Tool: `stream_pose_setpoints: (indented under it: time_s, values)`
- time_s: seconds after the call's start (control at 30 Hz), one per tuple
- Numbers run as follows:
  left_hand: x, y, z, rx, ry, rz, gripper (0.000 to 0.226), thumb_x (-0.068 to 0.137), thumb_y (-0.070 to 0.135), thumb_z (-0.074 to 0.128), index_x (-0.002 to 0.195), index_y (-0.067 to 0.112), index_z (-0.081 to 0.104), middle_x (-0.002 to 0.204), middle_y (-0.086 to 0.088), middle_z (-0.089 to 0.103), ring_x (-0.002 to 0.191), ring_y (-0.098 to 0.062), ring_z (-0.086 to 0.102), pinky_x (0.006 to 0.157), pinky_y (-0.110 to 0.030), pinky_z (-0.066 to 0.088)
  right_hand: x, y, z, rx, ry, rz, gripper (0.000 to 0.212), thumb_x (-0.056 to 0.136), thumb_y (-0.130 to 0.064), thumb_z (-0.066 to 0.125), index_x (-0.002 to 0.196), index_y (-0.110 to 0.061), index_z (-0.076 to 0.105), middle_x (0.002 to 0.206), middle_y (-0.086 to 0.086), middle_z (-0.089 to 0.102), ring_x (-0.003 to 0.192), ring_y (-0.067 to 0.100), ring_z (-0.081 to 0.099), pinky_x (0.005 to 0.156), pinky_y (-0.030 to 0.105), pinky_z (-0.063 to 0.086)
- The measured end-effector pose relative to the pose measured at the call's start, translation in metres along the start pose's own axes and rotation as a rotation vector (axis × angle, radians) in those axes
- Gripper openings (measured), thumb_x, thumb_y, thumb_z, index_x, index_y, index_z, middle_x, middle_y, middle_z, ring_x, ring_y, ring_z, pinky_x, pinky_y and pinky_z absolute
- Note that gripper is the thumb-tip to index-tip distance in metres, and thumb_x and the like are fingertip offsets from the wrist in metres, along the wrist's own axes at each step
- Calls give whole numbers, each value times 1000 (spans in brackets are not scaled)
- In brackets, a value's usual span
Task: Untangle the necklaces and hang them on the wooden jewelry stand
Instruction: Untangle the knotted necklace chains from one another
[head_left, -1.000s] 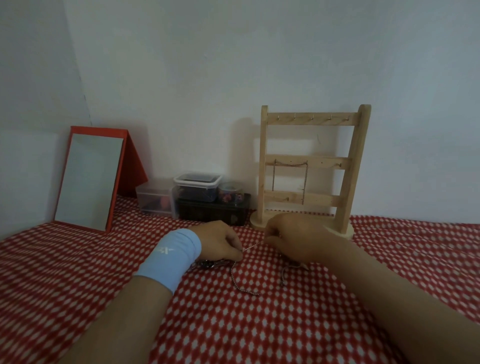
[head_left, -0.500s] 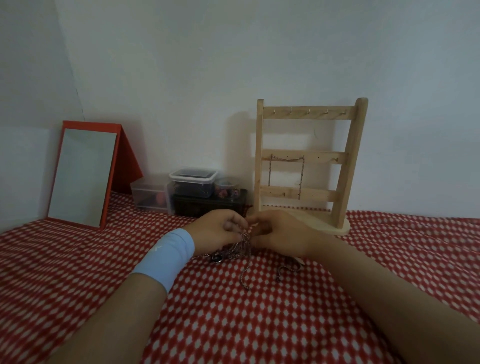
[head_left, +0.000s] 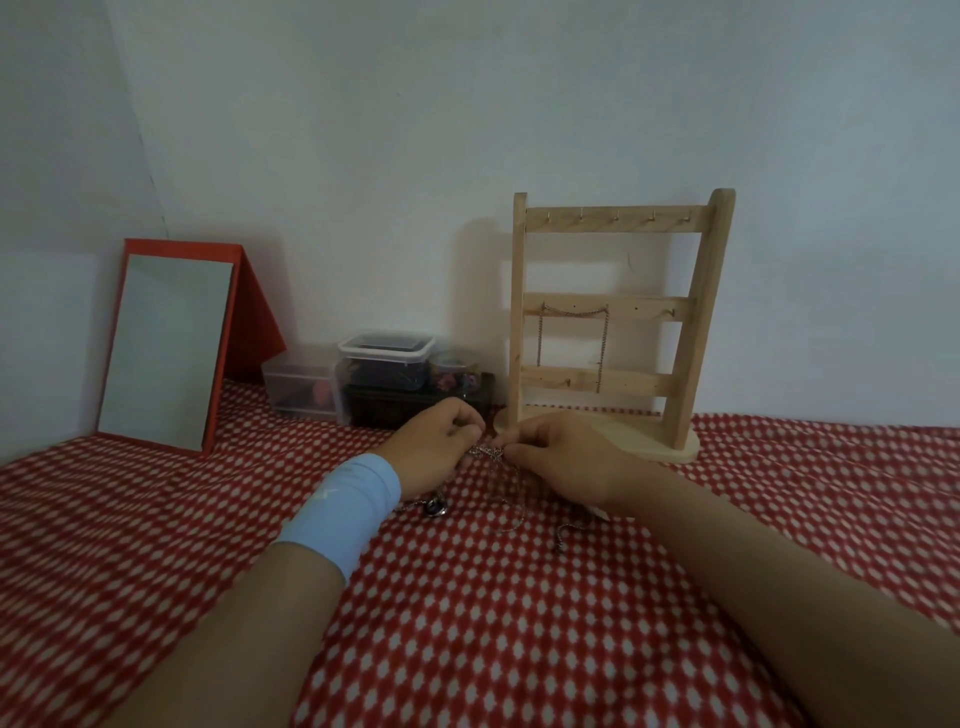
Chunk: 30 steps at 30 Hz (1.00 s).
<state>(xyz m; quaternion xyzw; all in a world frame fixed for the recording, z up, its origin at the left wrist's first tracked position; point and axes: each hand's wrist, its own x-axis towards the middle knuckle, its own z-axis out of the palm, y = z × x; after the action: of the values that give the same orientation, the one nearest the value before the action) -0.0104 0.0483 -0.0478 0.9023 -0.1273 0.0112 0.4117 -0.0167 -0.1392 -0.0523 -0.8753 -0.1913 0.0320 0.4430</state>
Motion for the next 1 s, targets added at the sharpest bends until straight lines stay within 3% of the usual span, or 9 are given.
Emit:
stream_pose_setpoints:
  time_s: [0.07, 0.2, 0.3, 0.47, 0.6, 0.67, 0.73, 0.83, 1.0]
  values:
    - [0, -1, 0, 19, 39, 19, 13, 100, 29, 47, 106, 23, 58, 88, 2, 63, 79, -9, 59, 76, -27, 47, 1, 1, 2, -60, 39, -23, 22, 103, -21, 58, 110, -21, 78, 91, -21, 71, 80, -12, 64, 79, 10, 50]
    - [-2, -1, 0, 56, 32, 41, 19, 94, 37, 58, 101, 21, 64, 97, 5, 67, 92, -10, 62, 86, -28, 49, 2, 3, 1, 30, 59, -19, 12, 95, -30, 70, 93, -27, 81, 85, -13, 78, 80, -7, 70, 69, 7, 50]
    - [-5, 1, -1, -39, 5, 79, 9, 92, 24, 63, 100, 20, 64, 82, 4, 67, 79, -8, 62, 75, -22, 49, 3, 6, 0, 55, 68, -28, 5, 87, -25, 79, 85, -28, 81, 82, -16, 78, 79, -7, 70, 66, 5, 50]
    - [-5, 3, 0, -125, -21, 77, 10, 90, 15, 66, 98, 21, 63, 59, 12, 57, 53, 3, 51, 58, -13, 41, 3, 8, -3, 63, 96, -51, 13, 88, -11, 77, 91, -22, 83, 86, -11, 79, 81, -5, 70, 69, 4, 50]
    - [-3, 2, 0, -100, -47, 47, 8, 90, 16, 65, 98, 20, 66, 68, 9, 64, 62, -1, 59, 61, -16, 45, 4, 10, -6, -8, 108, -33, 21, 86, -6, 76, 96, -24, 79, 91, -12, 76, 78, -8, 68, 67, 4, 49]
    - [-3, 3, -1, -48, -34, 73, 9, 90, 16, 65, 98, 19, 69, 74, 10, 66, 66, 5, 61, 65, -9, 46, 6, 10, -8, -34, 109, -7, 24, 87, -5, 73, 100, -24, 79, 94, -11, 76, 82, -5, 69, 67, 5, 50]
    - [-5, 4, -3, 5, -21, 114, 12, 91, 16, 64, 100, 20, 71, 83, 13, 67, 77, 5, 63, 72, -8, 47, 7, 10, -7, -125, 129, -1, 18, 87, -13, 73, 98, -26, 80, 93, -14, 75, 83, -3, 68, 65, 7, 50]
    - [-4, 1, -7, 107, 2, 142, 13, 90, 23, 65, 98, 27, 75, 87, 12, 70, 83, -4, 64, 83, -20, 50, 9, 10, -8, -210, 144, 1, 10, 90, -28, 73, 93, -25, 82, 90, -12, 76, 83, 0, 68, 69, 12, 51]
    - [-1, -11, -9, 291, 44, 136, 13, 85, 24, 67, 82, 37, 70, 96, 17, 64, 93, -4, 61, 89, -26, 49, 6, 11, -19, -248, 71, 49, 24, 94, -44, 67, 88, -26, 82, 86, -10, 77, 82, 3, 69, 78, 22, 56]
